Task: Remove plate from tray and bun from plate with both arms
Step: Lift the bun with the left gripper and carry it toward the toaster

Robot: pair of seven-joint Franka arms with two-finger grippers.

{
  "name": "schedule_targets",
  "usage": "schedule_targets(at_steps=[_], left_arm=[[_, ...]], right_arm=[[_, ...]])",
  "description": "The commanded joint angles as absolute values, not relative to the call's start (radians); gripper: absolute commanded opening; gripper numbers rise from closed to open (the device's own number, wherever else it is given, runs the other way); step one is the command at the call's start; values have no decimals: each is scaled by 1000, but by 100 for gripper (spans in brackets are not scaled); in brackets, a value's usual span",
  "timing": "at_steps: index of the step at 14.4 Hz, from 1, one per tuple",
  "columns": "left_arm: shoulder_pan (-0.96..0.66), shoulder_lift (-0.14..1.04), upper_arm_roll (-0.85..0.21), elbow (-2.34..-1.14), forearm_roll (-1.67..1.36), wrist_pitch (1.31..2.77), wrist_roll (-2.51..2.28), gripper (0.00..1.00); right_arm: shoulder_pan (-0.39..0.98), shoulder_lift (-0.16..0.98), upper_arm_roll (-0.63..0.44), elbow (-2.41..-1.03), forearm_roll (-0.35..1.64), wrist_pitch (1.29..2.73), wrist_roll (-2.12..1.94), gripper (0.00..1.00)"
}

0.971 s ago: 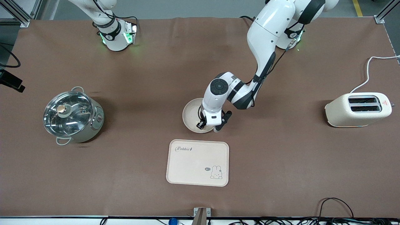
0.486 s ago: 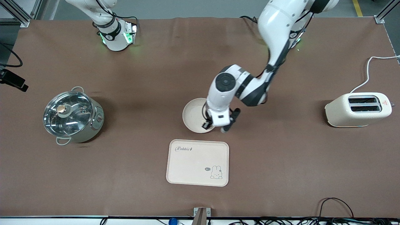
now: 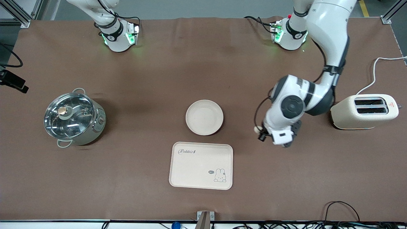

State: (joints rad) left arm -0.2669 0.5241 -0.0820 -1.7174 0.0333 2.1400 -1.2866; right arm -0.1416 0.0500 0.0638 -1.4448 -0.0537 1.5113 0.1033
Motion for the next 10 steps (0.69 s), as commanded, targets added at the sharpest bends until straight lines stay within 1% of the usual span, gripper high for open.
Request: schedule_targets(at_steps=[1, 3, 4, 5, 6, 7, 9, 10], left_arm=[[-166, 505, -94, -1812, 44, 2148, -1090, 13], [-111, 540, -94, -1821, 43, 2149, -991, 19], [-97, 558, -95, -1819, 40, 2151, -962, 31], [-88, 574, -95, -1818, 37, 2155, -959, 51], [-81, 577, -94, -1816, 32, 2155, -959, 85], [-75, 577, -95, -1813, 31, 2154, -959, 100], [-77, 563, -95, -1792, 32, 2146, -959, 100], [-77, 548, -95, -1754, 31, 2128, -965, 100]], right_arm=[[-146, 29, 46, -1471, 70, 1508, 75, 100], [-158, 31, 46, -1471, 71, 1506, -9, 100], [-161, 31, 46, -1471, 71, 1505, -15, 100], [-160, 31, 46, -1471, 69, 1506, -18, 100], [-158, 31, 48, -1471, 69, 1508, -20, 100], [-156, 29, 48, -1471, 69, 1505, -21, 100], [-156, 29, 49, -1471, 69, 1502, -25, 100], [-158, 29, 49, -1471, 69, 1485, -23, 100]])
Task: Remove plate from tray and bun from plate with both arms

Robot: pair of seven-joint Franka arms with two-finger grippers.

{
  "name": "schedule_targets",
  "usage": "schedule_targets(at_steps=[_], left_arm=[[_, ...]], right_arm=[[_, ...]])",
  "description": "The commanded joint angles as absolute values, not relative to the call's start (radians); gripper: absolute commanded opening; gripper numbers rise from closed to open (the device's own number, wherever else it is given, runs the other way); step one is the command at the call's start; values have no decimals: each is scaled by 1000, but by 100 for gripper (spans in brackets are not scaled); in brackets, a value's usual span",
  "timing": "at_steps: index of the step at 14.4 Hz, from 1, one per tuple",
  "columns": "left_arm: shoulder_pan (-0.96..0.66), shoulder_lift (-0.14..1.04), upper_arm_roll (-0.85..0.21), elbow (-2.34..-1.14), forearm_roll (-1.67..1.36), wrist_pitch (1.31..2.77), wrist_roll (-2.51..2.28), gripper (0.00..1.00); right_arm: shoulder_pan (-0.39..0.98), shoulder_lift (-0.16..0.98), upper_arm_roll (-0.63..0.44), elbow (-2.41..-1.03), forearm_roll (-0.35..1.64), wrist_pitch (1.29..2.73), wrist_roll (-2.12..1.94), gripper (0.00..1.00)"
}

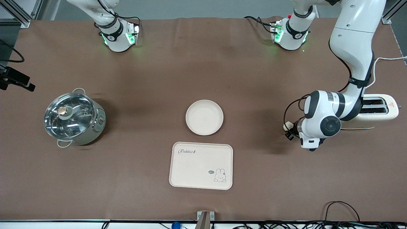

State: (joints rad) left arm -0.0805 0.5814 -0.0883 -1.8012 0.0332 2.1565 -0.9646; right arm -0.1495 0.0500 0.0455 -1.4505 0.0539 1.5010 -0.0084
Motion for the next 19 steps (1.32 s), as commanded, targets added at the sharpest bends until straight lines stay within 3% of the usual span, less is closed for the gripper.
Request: schedule_targets(at_steps=[1, 4, 6, 14, 19], left_arm=[[-78, 531, -95, -1708, 31, 2068, -965, 100], [-78, 490, -106, -1515, 32, 1789, -872, 100], [-75, 428, -104, -1459, 31, 1743, -745, 100], [-22, 80, -100, -1460, 32, 1557, -333, 100], [-20, -63, -104, -1508, 14, 1440, -204, 100]], right_arm=[[-161, 29, 49, -1471, 69, 1479, -23, 100], [-156, 28, 51, -1471, 69, 1473, -23, 100], [-156, 28, 51, -1471, 69, 1476, -23, 100], [-150, 26, 55, -1468, 49, 1465, -60, 100], [-133, -6, 61, -1465, 46, 1430, -66, 100]])
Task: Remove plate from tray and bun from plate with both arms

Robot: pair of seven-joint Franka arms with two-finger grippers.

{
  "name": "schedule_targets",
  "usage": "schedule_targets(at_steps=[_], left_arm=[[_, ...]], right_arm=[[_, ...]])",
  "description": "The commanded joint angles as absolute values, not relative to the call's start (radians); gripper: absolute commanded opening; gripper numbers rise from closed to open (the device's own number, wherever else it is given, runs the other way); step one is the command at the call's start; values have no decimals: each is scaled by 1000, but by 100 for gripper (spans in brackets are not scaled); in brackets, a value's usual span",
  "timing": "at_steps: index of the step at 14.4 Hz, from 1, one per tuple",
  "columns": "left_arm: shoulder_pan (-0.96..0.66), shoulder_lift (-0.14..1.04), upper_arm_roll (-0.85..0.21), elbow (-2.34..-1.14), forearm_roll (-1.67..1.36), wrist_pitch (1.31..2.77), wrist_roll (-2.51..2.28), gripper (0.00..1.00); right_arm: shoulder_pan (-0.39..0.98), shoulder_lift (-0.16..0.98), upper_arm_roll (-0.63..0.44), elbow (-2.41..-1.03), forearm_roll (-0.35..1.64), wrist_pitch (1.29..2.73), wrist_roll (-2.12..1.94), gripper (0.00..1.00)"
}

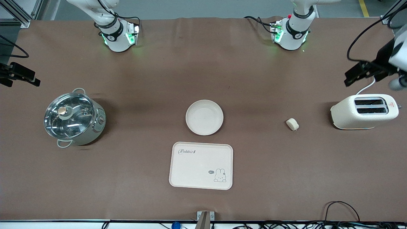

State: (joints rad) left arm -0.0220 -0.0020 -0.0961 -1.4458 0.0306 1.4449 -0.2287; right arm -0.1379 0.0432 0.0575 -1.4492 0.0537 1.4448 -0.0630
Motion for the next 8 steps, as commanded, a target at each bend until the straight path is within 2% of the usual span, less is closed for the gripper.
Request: schedule_targets(at_steps=[1, 4, 8], left_arm=[[-29, -111, -103, -1564, 6, 1451, -195, 100], [-51, -225, -101, -1689, 6, 1456, -172, 100], [-45, -218, -100, -1664, 9, 1450, -78, 100]], right_arm=[[-133, -50, 63, -1477, 46, 1425, -64, 100], [-138, -97, 60, -1488, 46, 1387, -63, 100], [-133, -94, 61, -1486, 45, 1387, -63, 100]])
